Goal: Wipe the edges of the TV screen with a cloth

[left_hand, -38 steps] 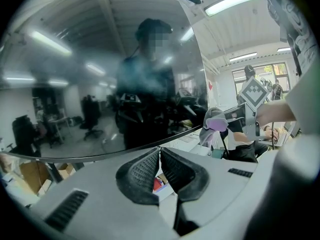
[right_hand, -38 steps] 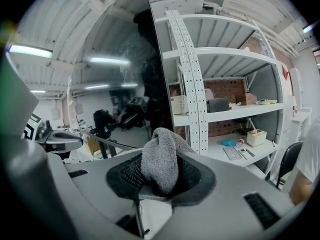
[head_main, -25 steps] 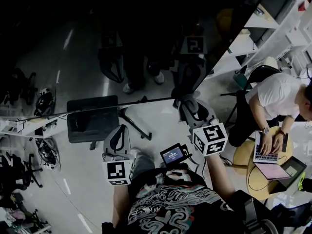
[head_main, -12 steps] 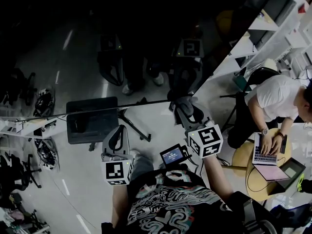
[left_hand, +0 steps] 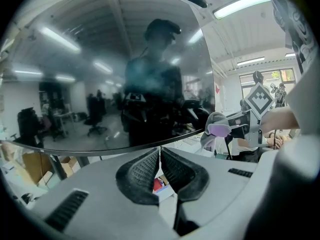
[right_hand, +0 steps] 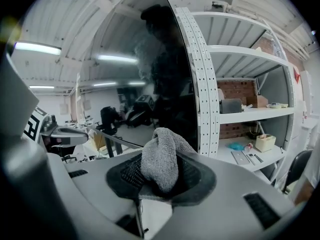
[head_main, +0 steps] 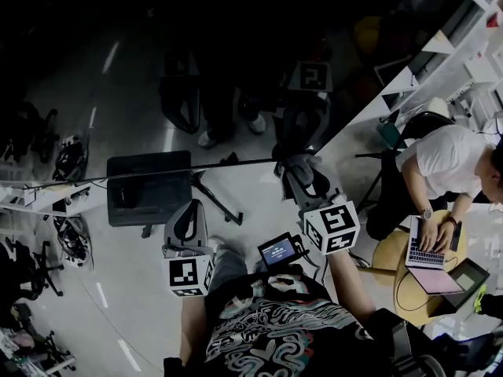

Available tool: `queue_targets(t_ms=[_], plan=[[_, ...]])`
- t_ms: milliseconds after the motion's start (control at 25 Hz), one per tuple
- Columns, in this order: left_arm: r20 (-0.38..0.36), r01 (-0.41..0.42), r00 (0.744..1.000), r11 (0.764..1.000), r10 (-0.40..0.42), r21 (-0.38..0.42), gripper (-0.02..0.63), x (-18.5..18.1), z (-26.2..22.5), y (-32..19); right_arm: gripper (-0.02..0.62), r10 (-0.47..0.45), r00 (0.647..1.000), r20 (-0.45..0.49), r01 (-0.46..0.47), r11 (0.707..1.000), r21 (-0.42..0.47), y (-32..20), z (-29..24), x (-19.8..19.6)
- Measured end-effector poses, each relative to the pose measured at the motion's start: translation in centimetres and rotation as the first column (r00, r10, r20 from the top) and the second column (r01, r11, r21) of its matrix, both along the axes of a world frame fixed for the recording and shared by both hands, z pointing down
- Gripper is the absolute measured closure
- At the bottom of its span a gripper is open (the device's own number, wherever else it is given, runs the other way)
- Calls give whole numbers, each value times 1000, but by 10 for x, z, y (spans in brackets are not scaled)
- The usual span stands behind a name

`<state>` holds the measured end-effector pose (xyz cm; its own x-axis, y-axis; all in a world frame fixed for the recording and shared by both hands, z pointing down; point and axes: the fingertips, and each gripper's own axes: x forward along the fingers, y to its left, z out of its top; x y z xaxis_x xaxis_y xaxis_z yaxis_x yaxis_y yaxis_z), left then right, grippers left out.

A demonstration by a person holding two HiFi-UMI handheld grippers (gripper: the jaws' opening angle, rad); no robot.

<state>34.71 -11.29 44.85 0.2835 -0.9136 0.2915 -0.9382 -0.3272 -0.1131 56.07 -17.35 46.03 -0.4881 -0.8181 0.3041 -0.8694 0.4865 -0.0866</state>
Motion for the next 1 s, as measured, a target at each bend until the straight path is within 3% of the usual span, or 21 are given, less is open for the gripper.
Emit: queue_targets(t_ms=[440, 640, 1000], plan=[[-5, 41, 999, 999, -41, 27, 581, -17, -5, -15, 446, 14, 998, -54, -13, 1000, 14, 2, -1, -9], [1, 53, 999, 998, -53, 25, 581, -9, -3, -18, 446, 9, 998, -58, -8, 1000, 19, 1, 0, 1], [-12, 69, 998, 997, -69, 21, 581, -32, 0, -16, 446, -15, 997, -73, 16, 1000, 11, 1, 1, -26]])
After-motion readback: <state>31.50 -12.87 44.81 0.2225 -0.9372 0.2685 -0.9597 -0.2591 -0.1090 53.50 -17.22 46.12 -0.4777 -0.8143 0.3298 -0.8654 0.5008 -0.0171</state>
